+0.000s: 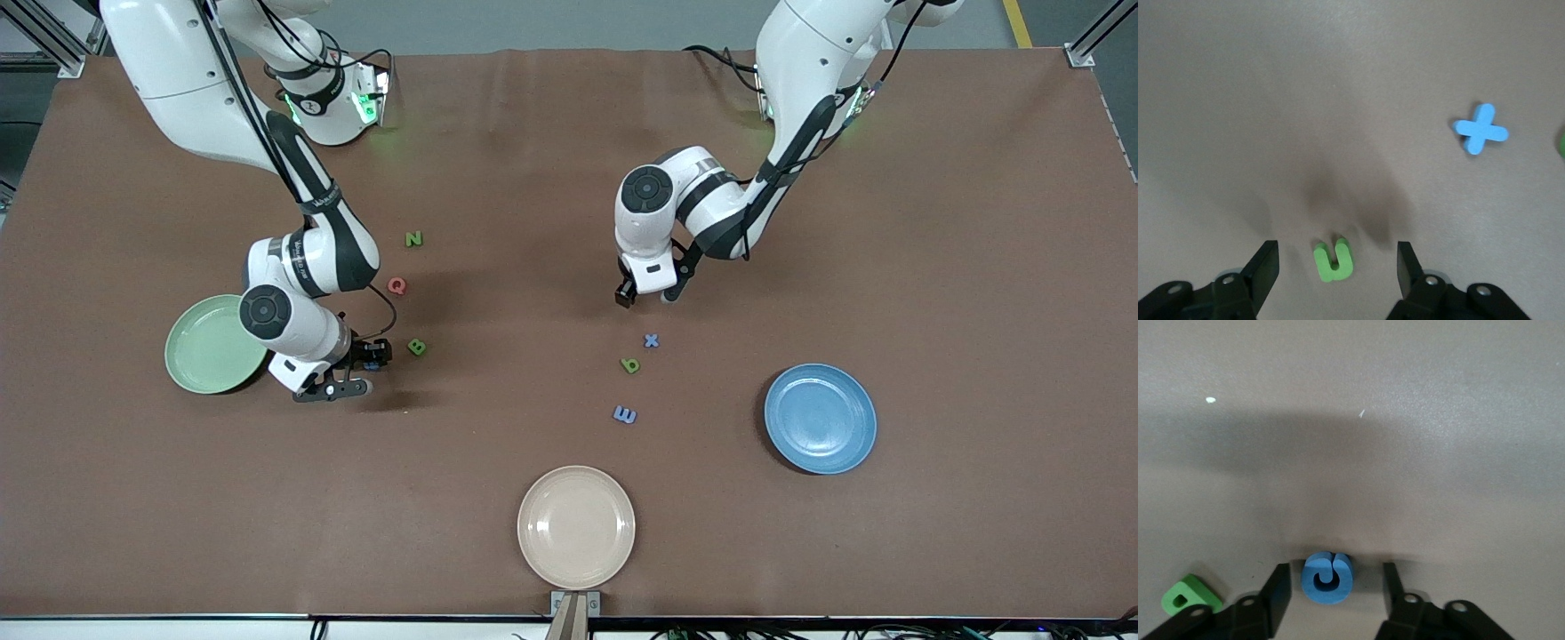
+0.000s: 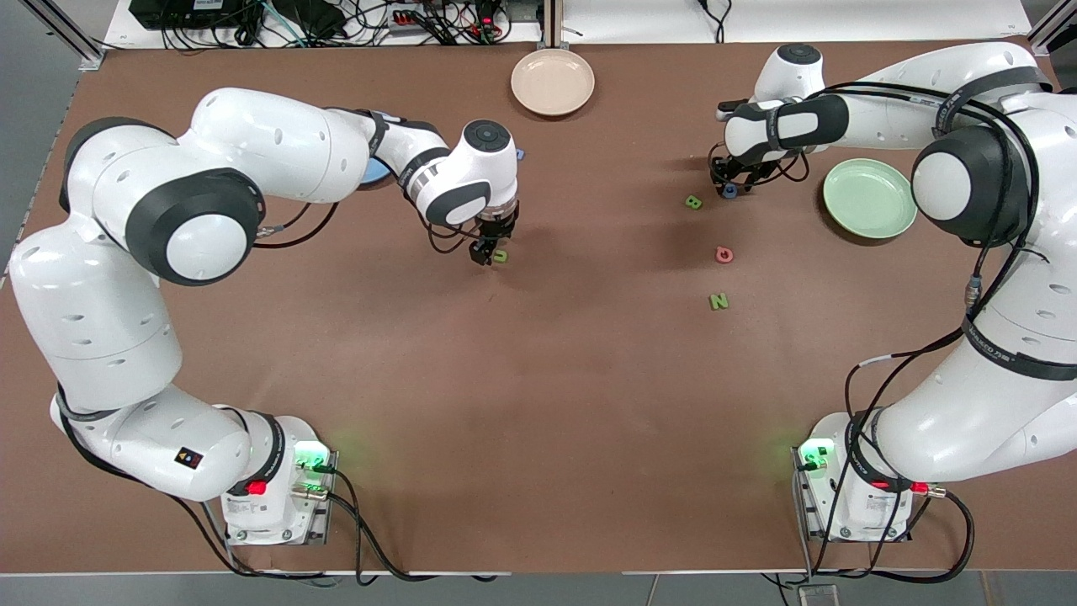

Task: Sort upper and lower case letters into plates
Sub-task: 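Grasp the blue O with the right gripper while the left gripper grasps green u, then place the O on the green plate while the left gripper places u on blue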

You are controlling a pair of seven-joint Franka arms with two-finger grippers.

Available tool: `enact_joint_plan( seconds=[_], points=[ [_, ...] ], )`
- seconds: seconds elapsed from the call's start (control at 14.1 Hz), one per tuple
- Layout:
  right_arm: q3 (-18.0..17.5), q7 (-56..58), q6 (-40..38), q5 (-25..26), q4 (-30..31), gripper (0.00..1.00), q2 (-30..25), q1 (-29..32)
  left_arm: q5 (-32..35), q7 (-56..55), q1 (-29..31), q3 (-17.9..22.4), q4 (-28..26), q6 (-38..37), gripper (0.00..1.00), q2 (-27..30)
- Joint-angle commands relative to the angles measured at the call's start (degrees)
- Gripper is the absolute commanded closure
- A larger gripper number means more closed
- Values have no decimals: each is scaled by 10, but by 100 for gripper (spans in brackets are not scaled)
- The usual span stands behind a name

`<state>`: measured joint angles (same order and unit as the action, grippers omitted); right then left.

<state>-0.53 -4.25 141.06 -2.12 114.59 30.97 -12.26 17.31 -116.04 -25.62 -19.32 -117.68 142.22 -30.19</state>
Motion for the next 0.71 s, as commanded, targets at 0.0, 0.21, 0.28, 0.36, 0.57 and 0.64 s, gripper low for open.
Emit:
enact_joint_plan(
  seconds=[0.0, 0.21, 0.28, 0.36, 0.57, 0.64],
  points=[
    [4, -25, -6, 7, -9, 42, 8, -7, 13, -20, 0, 0, -6, 17, 30, -4],
    [4, -26, -2, 8, -15, 57, 14, -9, 13, -33, -2, 1, -6, 33, 41, -16],
    [4, -26, -1, 8, -16, 64, 14, -8, 13, -33, -2, 1, -6, 33, 45, -19],
    [4, -25, -2, 8, -16, 73, 14, -8, 13, -33, -2, 1, -6, 33, 51, -21],
    [6, -11, -16, 9, -17, 84, 3, 1, 13, -32, 0, 1, -2, 33, 88, -17],
    [9, 7, -35, 9, -16, 84, -13, 14, 13, -31, 0, 2, 2, 31, 97, -13]
  ],
)
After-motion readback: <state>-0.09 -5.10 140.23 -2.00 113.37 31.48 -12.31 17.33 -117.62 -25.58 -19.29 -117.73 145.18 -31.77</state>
